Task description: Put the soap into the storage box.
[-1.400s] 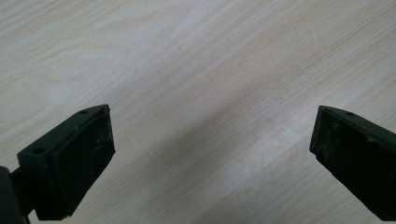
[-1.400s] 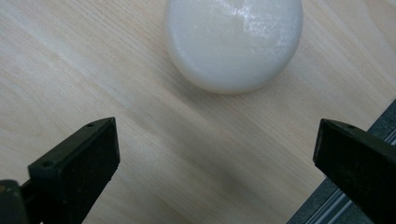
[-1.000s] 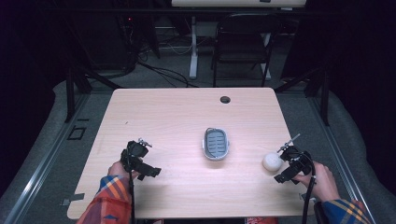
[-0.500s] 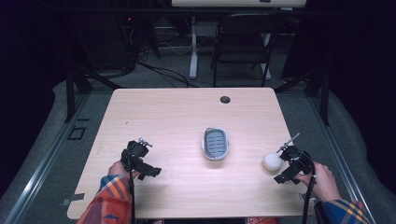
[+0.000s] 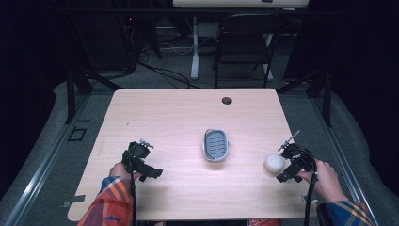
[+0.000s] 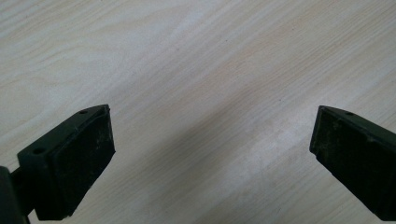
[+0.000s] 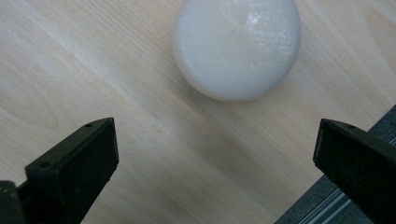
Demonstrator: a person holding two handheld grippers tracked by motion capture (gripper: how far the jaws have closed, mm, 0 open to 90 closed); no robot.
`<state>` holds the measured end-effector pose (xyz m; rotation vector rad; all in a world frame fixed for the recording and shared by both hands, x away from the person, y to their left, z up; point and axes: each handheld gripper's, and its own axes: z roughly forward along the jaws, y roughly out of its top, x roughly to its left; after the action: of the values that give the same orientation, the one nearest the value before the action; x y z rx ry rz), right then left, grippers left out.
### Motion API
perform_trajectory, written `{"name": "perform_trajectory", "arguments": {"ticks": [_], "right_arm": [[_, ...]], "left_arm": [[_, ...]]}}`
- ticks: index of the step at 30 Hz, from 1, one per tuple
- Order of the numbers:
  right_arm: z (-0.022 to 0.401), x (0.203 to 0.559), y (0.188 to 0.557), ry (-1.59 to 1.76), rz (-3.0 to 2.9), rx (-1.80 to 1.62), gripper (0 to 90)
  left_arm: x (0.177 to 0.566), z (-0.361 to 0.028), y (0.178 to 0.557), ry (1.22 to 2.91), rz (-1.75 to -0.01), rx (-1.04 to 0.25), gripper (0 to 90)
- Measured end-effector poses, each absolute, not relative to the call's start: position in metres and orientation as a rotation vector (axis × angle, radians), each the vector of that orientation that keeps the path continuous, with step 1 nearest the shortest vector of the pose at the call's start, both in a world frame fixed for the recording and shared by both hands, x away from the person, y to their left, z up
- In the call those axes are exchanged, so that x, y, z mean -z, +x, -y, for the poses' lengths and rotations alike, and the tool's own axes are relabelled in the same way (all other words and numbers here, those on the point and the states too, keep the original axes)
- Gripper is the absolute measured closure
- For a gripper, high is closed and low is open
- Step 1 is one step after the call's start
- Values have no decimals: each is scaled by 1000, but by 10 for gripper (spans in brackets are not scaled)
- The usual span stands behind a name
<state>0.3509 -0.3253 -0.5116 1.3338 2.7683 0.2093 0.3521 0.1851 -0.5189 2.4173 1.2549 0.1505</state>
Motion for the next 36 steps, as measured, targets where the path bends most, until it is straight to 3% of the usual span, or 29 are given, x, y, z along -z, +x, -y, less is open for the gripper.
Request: {"name": "perform_trajectory", "arguments": {"ticks": [17,21,24,26,32,33,34,36], "right_arm": [[320,502,372,1303,-2785,-141,0],[318,509,373,1384,-2721,-260,0],[318,499,383,1263,-2824,-57,0],[316,509,379,1379,-2735,-242,0],[310,502,396,1267,-2842,-51,0],[306,516,388,1435,-2702,-316,0],[307,509,396,1333,-2803,-126,0],[305,509,400,1306,-2833,-71,0]], "left_arm": [[519,-185,352,2421,-1254,-147,0],[519,-185,353,2421,-1252,-146,0],[519,-185,353,2420,-1250,-151,0],[519,-184,353,2425,-1247,-149,0],[519,-184,353,2421,-1249,-151,0],[519,-185,353,2419,-1248,-150,0],[519,-185,353,2419,-1249,-149,0],[519,-185,353,2417,-1250,-148,0]]}}
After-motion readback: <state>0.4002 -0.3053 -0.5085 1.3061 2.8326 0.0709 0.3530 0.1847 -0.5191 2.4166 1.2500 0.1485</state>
